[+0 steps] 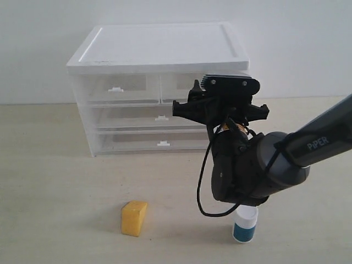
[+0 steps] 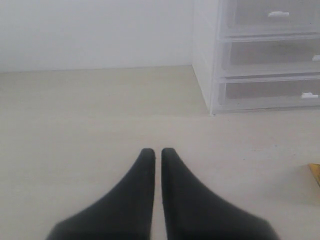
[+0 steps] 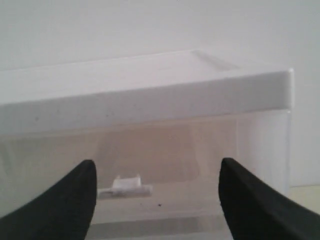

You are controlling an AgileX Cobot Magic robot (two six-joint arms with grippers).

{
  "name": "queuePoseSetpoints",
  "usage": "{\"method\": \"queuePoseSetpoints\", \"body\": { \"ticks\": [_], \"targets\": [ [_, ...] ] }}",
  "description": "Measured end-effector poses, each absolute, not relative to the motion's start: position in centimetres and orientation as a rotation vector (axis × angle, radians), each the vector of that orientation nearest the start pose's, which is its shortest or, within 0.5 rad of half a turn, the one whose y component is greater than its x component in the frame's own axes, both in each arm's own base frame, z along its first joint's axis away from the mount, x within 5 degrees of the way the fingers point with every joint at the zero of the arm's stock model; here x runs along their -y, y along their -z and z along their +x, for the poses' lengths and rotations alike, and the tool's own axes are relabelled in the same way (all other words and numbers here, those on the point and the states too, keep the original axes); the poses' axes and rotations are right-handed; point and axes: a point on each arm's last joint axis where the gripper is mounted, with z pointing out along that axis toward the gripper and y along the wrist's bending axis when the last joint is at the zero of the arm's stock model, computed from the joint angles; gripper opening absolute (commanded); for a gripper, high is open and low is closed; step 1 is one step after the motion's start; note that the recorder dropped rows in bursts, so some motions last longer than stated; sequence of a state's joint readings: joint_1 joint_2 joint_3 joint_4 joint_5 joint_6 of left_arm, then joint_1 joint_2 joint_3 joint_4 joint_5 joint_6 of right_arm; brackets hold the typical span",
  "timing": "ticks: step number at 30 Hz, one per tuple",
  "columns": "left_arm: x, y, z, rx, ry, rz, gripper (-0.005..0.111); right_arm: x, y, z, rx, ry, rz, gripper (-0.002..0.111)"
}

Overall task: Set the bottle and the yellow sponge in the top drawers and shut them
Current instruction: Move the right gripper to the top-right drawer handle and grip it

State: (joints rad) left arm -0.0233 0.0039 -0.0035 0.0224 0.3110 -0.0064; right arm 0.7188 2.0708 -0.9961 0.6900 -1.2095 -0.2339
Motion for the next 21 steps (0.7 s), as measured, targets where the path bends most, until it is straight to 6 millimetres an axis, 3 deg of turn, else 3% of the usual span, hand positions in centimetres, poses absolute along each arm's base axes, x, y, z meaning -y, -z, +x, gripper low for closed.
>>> {"method": "queuePoseSetpoints", "body": {
  "ticks": [16, 19, 21],
  "targets": [
    [0.1, -18.6, 5.4, -1.795, 0.0, 0.029, 0.004, -22.9, -14.9, 35.0, -1.431, -0.108, -0.008, 0.061],
    [0.1, -18.6, 5.4, -1.795, 0.0, 0.029, 0.004, -23.0, -14.8, 35.0, -1.422, -0.099, -0.001, 0.043],
    [0.1, -18.6, 5.4, -1.795, 0.0, 0.029, 0.004, -23.0, -14.8, 35.0, -1.422, -0.098, 0.0, 0.018]
  ]
}}
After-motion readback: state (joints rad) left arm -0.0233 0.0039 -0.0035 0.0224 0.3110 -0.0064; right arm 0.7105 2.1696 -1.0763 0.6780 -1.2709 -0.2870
